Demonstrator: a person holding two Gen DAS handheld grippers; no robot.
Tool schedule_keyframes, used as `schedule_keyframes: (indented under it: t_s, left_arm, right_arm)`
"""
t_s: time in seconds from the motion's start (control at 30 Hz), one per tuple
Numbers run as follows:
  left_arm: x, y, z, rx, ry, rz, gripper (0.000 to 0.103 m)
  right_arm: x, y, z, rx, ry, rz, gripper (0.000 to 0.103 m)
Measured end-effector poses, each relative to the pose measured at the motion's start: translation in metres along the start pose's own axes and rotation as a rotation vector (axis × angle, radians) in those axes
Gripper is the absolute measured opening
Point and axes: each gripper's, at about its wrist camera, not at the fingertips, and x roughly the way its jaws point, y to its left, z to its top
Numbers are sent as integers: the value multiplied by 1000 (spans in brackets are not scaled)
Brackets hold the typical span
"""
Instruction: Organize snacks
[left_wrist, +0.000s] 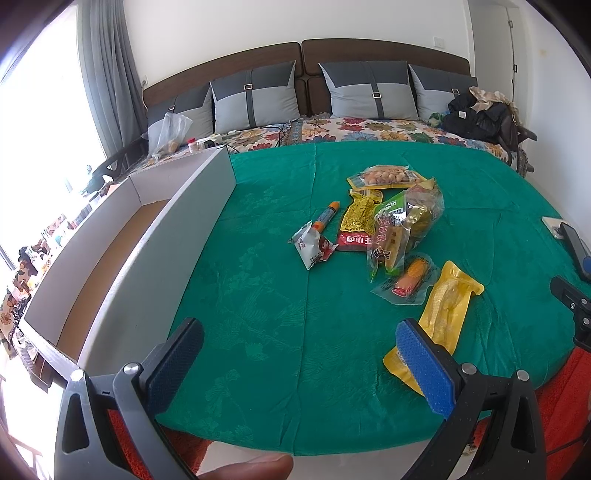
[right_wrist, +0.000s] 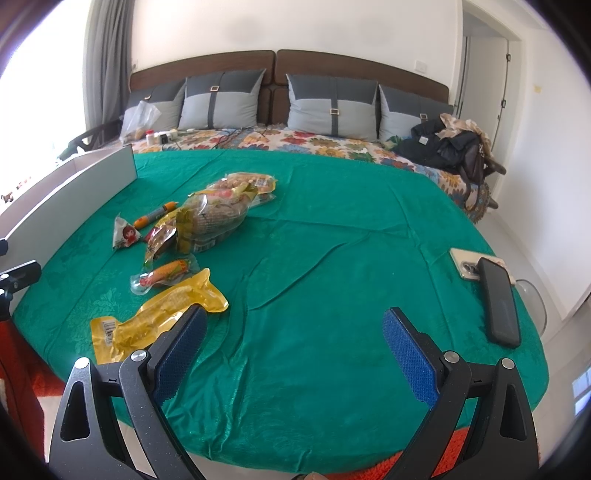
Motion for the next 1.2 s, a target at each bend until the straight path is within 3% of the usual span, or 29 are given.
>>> schedule_keyframes:
  t_s: [0.5, 0.63, 0.83, 1.03, 1.2]
  left_arm:
    - [11, 10, -2, 0, -4, 11, 103]
    - [40, 18, -3, -5, 54, 25, 103]
    - [73, 36, -17, -18, 114, 46, 103]
    - [96, 50, -34, -28, 164, 52, 103]
    - [111, 53, -41, -39, 187, 41, 103]
  right_arm:
    - [5, 7, -7, -21, 20, -9, 98]
    - [11, 12, -9, -38, 51, 13, 98]
    - [25, 28, -18, -55, 143, 146, 98]
    - [39, 74, -20, 5, 281, 411, 98]
    - [68, 123, -7, -7, 364, 337, 98]
